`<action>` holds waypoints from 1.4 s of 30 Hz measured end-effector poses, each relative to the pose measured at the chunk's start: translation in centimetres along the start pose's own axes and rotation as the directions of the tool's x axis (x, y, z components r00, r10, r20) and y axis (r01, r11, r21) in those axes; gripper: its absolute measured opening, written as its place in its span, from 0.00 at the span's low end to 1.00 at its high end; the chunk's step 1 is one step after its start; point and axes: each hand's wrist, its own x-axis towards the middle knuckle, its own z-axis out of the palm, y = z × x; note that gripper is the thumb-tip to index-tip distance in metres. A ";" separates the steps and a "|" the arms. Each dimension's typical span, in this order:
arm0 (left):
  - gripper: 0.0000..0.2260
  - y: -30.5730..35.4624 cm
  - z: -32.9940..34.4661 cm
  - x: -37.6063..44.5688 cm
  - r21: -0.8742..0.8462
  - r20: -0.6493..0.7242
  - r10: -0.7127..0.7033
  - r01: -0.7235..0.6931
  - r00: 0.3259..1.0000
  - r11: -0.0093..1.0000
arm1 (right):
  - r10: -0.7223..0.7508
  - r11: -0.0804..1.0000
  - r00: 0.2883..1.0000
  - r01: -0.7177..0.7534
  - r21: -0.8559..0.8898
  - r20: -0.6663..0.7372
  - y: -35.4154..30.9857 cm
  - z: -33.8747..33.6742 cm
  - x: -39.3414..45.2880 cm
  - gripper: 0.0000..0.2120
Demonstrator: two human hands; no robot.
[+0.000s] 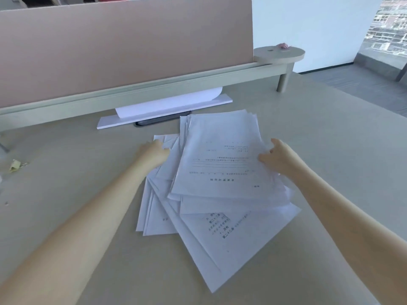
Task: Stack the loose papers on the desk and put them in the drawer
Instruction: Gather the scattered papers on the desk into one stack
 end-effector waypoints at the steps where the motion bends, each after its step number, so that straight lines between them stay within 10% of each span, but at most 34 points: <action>1: 0.20 -0.5 0.6 -1.0 0.013 -0.046 0.002 -0.001 0.999 1.000 | 0.005 1.000 1.000 -0.005 -0.017 -0.019 0.0 -0.1 0.7 0.29; 12: 0.29 -2.8 4.5 -3.6 0.039 -0.024 0.228 -0.227 0.973 0.973 | -0.183 0.922 0.981 0.149 -0.358 -0.062 -1.6 3.8 3.4 0.34; 17: 0.29 -2.1 4.0 -2.9 -0.295 -0.235 0.087 -0.156 0.968 0.943 | -0.284 0.898 0.958 0.278 -0.341 0.032 -0.6 4.0 1.3 0.34; 21: 0.25 -2.1 2.3 -4.1 -0.648 -0.127 -0.209 0.078 0.970 0.757 | -0.305 0.897 0.952 0.292 -0.331 0.013 -0.3 4.6 -0.1 0.35; 26: 0.06 -3.7 -0.7 -5.6 -0.872 0.269 -0.136 0.301 0.954 0.387 | -0.303 0.896 0.953 0.291 -0.335 0.019 -0.8 5.3 -1.7 0.35; 33: 0.19 -2.8 0.0 -8.4 -0.710 0.251 -0.027 0.202 0.968 0.675 | -0.315 0.896 0.948 0.310 -0.319 0.037 -0.3 6.1 -5.5 0.35; 37: 0.14 -3.3 -0.7 -9.5 -0.785 0.189 0.132 0.069 0.973 0.615 | -0.233 0.971 0.971 0.229 0.074 0.049 0.4 5.3 -5.7 0.28; 42: 0.11 -2.9 -3.4 -11.8 -0.858 0.029 0.313 -0.137 0.949 0.495 | -0.199 0.696 0.977 0.089 0.712 0.072 -1.5 1.3 -7.1 0.19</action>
